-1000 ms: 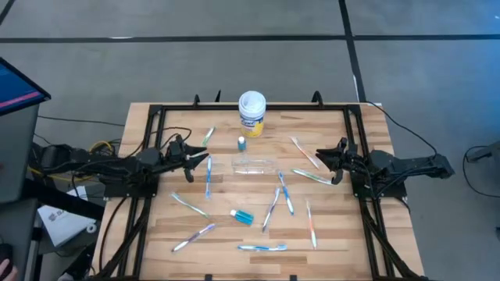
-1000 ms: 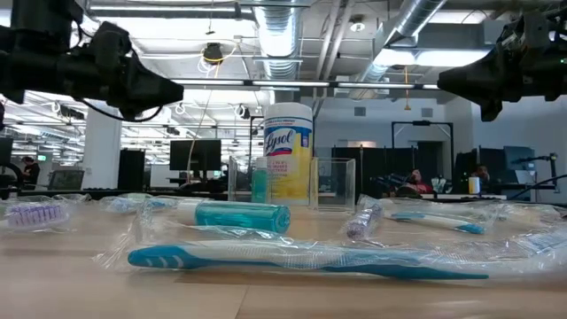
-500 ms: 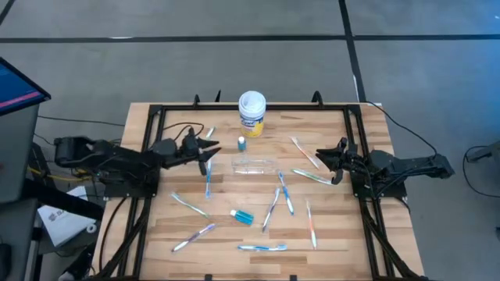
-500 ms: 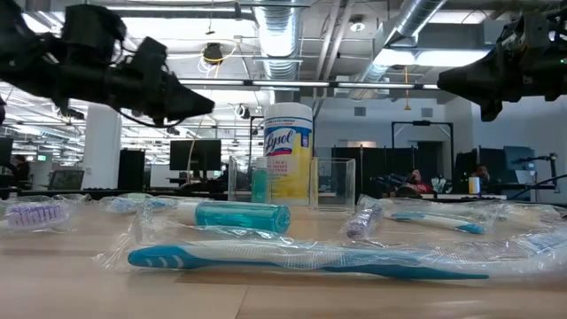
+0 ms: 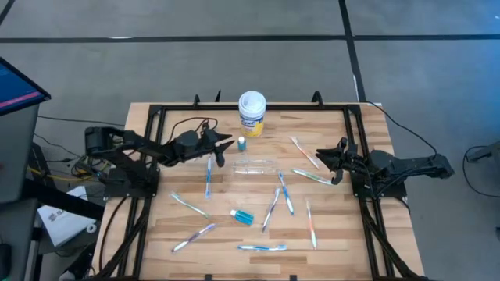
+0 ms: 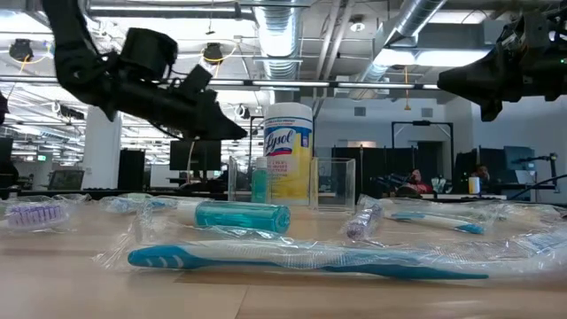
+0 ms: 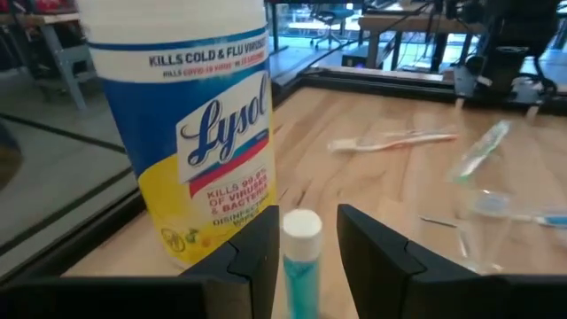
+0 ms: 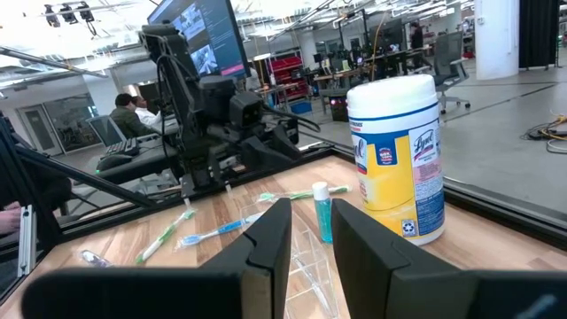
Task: Pick & Place toothbrushing station
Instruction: Put the top blue mouthwash into the transparent organizer
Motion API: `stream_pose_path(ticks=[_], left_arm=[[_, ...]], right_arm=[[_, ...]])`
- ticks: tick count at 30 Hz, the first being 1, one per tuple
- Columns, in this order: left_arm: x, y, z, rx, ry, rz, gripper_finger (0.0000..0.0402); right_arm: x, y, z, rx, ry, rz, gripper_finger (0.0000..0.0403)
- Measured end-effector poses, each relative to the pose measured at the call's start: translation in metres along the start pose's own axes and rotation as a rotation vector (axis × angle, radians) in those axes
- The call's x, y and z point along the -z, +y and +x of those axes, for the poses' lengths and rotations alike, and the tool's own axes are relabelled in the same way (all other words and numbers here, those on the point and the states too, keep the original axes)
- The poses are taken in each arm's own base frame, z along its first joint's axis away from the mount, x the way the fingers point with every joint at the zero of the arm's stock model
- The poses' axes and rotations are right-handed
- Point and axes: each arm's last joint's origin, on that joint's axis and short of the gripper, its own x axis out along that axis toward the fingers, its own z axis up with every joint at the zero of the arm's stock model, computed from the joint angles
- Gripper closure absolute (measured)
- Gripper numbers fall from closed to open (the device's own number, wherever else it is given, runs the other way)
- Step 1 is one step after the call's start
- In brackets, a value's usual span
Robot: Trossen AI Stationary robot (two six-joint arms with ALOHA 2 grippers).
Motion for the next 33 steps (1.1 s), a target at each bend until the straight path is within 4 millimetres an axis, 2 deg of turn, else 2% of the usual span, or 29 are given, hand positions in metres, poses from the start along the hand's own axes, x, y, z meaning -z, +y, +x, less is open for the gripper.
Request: stream_pose_path(ticks=[6, 15, 19, 28, 33], left_arm=[[0.0, -0.003, 0.013, 0.006, 0.007, 0.054, 0.0281], [-0.003, -0.003, 0.017, 0.004, 0.001, 0.054, 0.0223], [0.003, -0.002, 0.019, -0.012, 0.027, 0.057, 0.0206], [0.003, 0.001, 0.033, 0.006, 0.029, 0.045, 0.0203], [0.002, 0.001, 0.033, 0.007, 0.029, 0.045, 0.0202]], right_arm=[[0.0, 0.0, 0.0, 0.0, 0.0, 0.001, 0.0328], [0.0, 0.0, 0.0, 0.0, 0.0, 0.003, 0.0328], [0.0, 0.0, 0.0, 0.0, -0.001, 0.003, 0.0328], [0.0, 0.0, 0.0, -0.001, -0.003, 0.004, 0.0328], [0.0, 0.0, 0.0, 0.0, -0.003, 0.003, 0.0328]])
